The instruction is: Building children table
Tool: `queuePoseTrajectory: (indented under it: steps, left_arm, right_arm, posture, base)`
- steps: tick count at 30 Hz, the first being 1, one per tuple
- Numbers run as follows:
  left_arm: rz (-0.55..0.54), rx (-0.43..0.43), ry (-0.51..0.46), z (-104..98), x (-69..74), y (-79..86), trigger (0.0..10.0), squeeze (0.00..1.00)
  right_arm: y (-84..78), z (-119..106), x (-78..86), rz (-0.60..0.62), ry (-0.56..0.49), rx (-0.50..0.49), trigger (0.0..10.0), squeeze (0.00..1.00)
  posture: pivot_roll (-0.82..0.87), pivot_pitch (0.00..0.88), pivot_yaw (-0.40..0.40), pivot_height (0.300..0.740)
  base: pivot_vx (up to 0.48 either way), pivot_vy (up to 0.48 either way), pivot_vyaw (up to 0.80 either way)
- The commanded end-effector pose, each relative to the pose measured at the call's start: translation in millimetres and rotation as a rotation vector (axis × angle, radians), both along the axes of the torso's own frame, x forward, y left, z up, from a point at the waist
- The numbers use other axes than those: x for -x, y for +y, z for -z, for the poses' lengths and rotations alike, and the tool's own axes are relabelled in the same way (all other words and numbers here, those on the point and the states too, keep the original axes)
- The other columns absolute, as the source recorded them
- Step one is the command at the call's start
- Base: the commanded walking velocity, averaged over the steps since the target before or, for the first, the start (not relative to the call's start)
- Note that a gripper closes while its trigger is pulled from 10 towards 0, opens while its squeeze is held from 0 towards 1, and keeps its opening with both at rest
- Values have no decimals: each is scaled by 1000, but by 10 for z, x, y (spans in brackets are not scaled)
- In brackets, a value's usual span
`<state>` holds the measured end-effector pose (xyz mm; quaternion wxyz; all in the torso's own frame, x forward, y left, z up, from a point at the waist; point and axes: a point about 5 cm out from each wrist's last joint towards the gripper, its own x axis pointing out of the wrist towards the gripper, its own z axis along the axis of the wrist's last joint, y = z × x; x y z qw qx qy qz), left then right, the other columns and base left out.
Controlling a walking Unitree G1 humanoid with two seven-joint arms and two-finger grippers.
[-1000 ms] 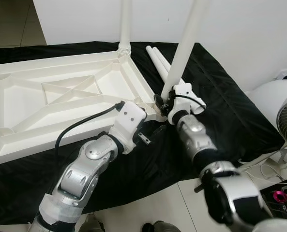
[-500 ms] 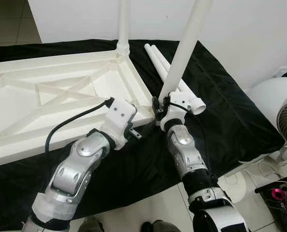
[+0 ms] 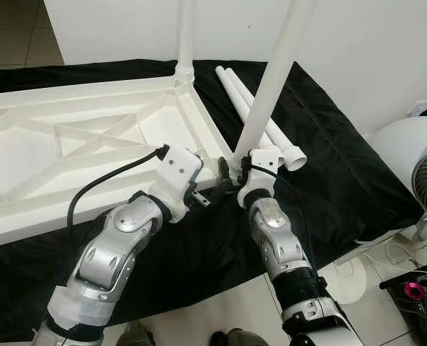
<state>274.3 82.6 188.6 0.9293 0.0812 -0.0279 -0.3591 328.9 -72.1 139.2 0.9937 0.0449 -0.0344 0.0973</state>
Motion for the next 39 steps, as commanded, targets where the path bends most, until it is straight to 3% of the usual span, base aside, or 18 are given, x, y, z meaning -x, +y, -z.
queuePoseTrajectory:
  steps: [1, 6, 7, 10, 21, 30, 39]
  left_arm:
    - [42, -6, -7, -17, 3, -26, 10000, 0]
    - [64, -2, 0, -21, 23, -36, 10000, 0]
    - [87, -3, 5, -13, 46, -69, 10000, 0]
    - [108, -7, 6, -1, 61, -116, 10000, 0]
    - [142, -10, -3, -29, 56, -195, 10000, 0]
    - [133, -15, -15, -66, 24, -159, 10000, 0]
    - [122, -11, -13, -73, 30, -151, 10000, 0]
  right_arm:
    - [-5, 18, 51, -28, -3, 10, 10000, 0]
    - [-102, -39, 68, -92, -58, 15, 10000, 0]
    - [-201, -94, 40, -166, -100, 41, 10000, 0]
    - [-305, -140, -29, -204, -131, 86, 10000, 0]
    - [-612, -190, -327, -373, -92, 218, 10000, 0]
    - [-656, -255, -464, -537, -26, 193, 10000, 0]
    - [-628, -142, -379, -744, 30, 202, 10000, 0]
  posture:
    - [17, 48, -92, 740]
    - [16, 43, -86, 740]
    - [11, 44, -81, 740]
    - [10, 46, -77, 740]
    - [9, 46, -62, 740]
    - [23, 61, -54, 740]
    - [25, 81, -56, 740]
  base:
    - [0, 0, 0]
    - [0, 0, 0]
    - [0, 0, 0]
    - [0, 0, 0]
    - [0, 0, 0]
    - [0, 0, 0]
    - [0, 0, 0]
